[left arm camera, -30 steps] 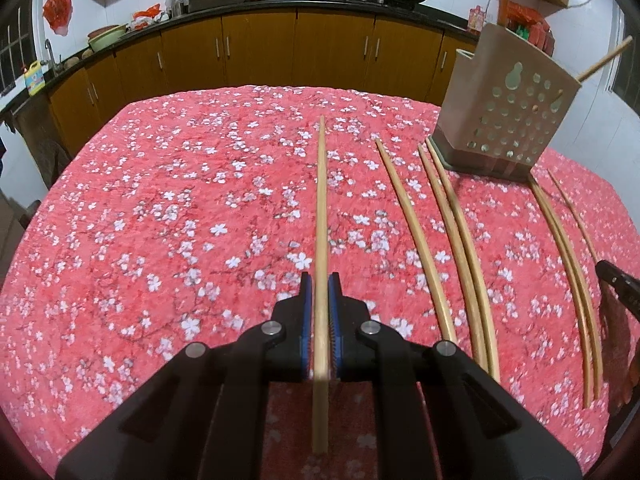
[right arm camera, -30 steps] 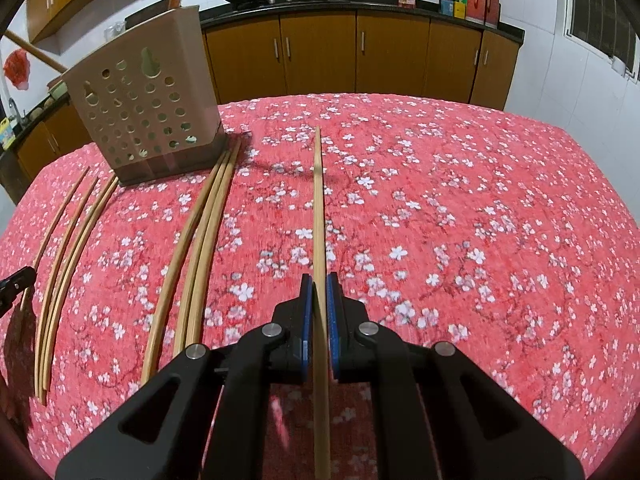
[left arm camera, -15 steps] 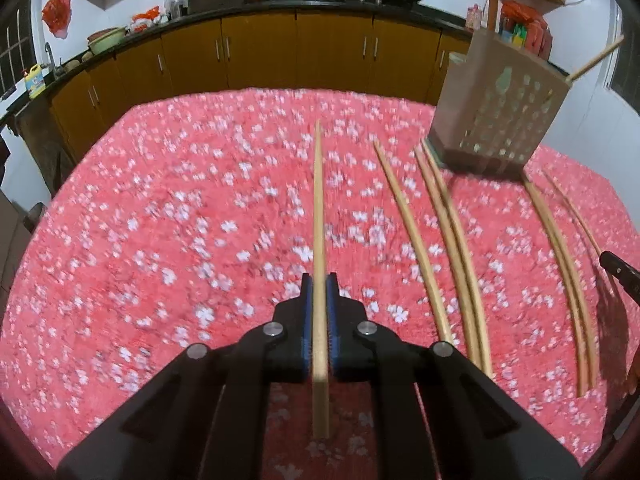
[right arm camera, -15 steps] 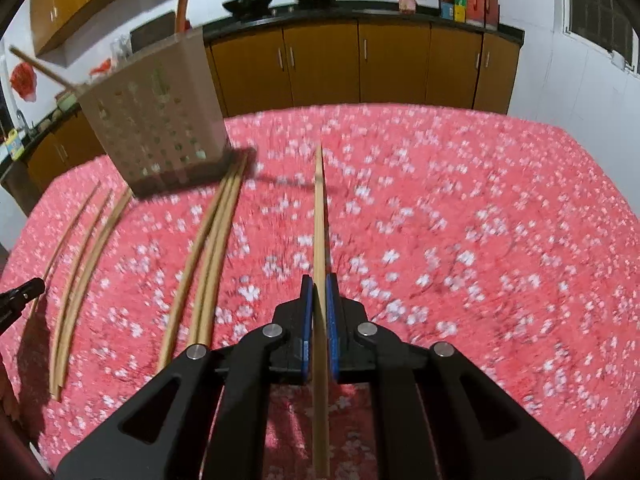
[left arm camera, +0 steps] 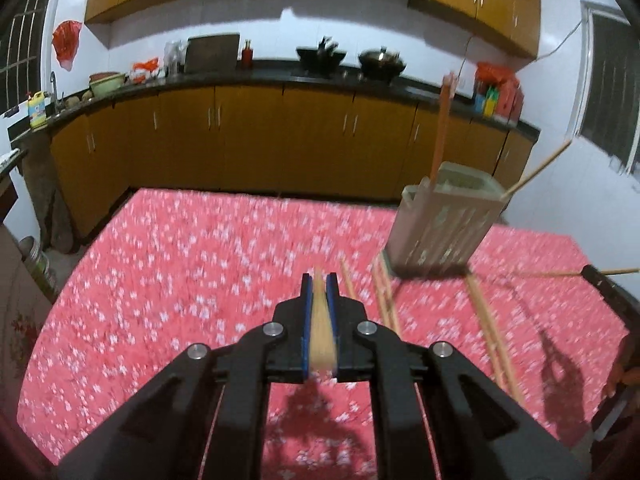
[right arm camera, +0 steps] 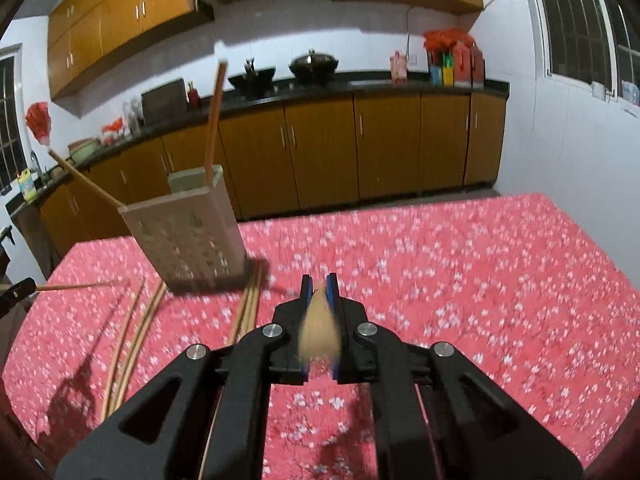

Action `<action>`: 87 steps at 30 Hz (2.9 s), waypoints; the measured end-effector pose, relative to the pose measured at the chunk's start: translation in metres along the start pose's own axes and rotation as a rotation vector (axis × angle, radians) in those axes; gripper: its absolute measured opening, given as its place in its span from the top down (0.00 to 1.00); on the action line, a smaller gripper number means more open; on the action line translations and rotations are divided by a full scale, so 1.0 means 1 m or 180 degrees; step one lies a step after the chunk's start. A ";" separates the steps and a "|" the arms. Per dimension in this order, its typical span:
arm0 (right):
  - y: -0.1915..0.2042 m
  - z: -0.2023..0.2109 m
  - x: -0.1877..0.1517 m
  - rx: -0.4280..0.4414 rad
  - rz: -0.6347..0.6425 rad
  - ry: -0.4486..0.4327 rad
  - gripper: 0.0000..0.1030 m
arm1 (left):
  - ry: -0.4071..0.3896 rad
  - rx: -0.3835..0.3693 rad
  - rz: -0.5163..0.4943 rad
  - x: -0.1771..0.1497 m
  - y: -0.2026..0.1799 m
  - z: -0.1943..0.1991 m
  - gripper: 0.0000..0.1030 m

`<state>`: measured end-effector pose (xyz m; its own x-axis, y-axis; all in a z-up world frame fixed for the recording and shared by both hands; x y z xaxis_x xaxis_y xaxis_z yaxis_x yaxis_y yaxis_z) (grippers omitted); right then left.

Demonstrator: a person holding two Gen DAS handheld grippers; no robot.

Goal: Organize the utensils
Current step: 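Lift both chopsticks upright and carry them over the utensil holder, then open both grippers to drop the chopsticks into the holder, then grasp a chopstick with the right gripper while the left gripper grasps another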

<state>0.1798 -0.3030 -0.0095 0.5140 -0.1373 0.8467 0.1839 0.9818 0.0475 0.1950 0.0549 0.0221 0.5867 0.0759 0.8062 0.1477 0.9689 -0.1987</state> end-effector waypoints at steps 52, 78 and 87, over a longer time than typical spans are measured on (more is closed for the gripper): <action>0.097 -0.003 0.122 0.0531 -0.0145 -0.1127 0.93 | -0.0924 -0.0621 -0.0194 0.148 -0.097 -0.013 0.92; 0.039 0.041 0.071 0.0399 -0.0210 -0.0773 0.59 | -0.0842 -0.0333 -0.0015 0.078 -0.040 0.041 0.65; 0.034 -0.044 -0.047 0.0522 -0.0036 0.0838 0.79 | 0.0137 0.0010 0.0080 -0.022 0.002 -0.018 0.65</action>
<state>0.1993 -0.2688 -0.0709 0.7160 -0.1564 0.6804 0.0640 0.9852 0.1591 0.1971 0.0513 -0.0062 0.6239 0.0901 0.7762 0.1300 0.9675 -0.2168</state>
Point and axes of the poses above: each gripper's, at about its wrist camera, not at the fingertips, and z roughly against the way its jaws point, y to its left, x to its top, the point moved 3 cm from there along -z, roughly the way its jaws point, and after that the axes turned 9 degrees about -x, right-handed, at the moved point
